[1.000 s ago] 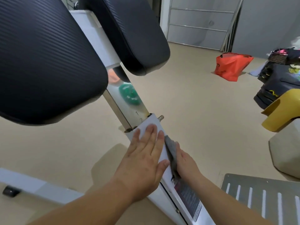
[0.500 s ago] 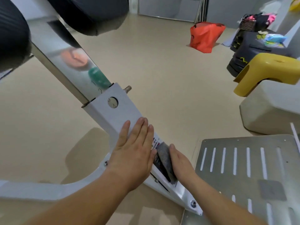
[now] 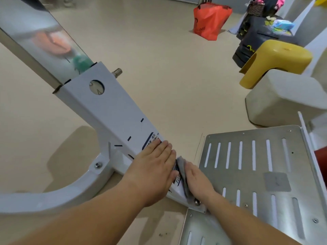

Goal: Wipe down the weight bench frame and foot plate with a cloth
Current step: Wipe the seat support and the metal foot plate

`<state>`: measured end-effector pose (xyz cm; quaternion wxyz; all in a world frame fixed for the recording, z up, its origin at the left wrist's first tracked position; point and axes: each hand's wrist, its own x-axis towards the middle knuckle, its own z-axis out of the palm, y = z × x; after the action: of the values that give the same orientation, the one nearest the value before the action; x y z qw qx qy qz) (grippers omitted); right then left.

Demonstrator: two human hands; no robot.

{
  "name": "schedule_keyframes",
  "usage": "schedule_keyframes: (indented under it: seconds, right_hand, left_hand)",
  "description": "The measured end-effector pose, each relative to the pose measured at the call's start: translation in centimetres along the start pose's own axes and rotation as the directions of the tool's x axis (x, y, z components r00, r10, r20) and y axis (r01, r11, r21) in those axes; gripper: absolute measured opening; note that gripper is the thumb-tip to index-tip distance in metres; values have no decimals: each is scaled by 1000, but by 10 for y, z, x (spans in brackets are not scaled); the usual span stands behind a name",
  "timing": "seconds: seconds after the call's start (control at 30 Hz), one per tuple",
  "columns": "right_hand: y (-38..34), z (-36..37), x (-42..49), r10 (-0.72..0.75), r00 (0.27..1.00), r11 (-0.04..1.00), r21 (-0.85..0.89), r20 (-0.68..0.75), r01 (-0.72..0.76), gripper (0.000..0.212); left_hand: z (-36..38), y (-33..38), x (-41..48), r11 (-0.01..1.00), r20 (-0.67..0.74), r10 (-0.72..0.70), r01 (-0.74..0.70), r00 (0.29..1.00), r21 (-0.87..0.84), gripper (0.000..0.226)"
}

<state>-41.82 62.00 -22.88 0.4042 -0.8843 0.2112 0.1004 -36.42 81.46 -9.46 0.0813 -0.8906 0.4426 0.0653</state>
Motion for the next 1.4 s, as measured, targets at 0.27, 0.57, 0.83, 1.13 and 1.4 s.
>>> schedule_keyframes:
  seconds: [0.27,0.57,0.83,1.13,1.4]
  right_hand:
    - [-27,-3,11,-97,995,994,-38,20,98,60]
    - [6,-11,16,98,992,990,-110,82,-89,63]
    - [-72,-10,17,-142,989,988,73,47,138,44]
    - [-5,-16,-6,21,1000,975,-221,21,-16,52]
    - [-49,-68,-41,135,976,969,229,-172,-93,48]
  left_hand:
    - [3,-2,1,999,-1,-2,2,1000,33,70]
    - [5,-2,0,996,59,-4,-2,998,88,73]
    - [6,-2,1,999,-37,-31,29,999,-37,67]
    - [-9,1,1,988,53,-59,67,997,-142,74]
    - [-63,16,29,555,317,-189,367,929,-746,68]
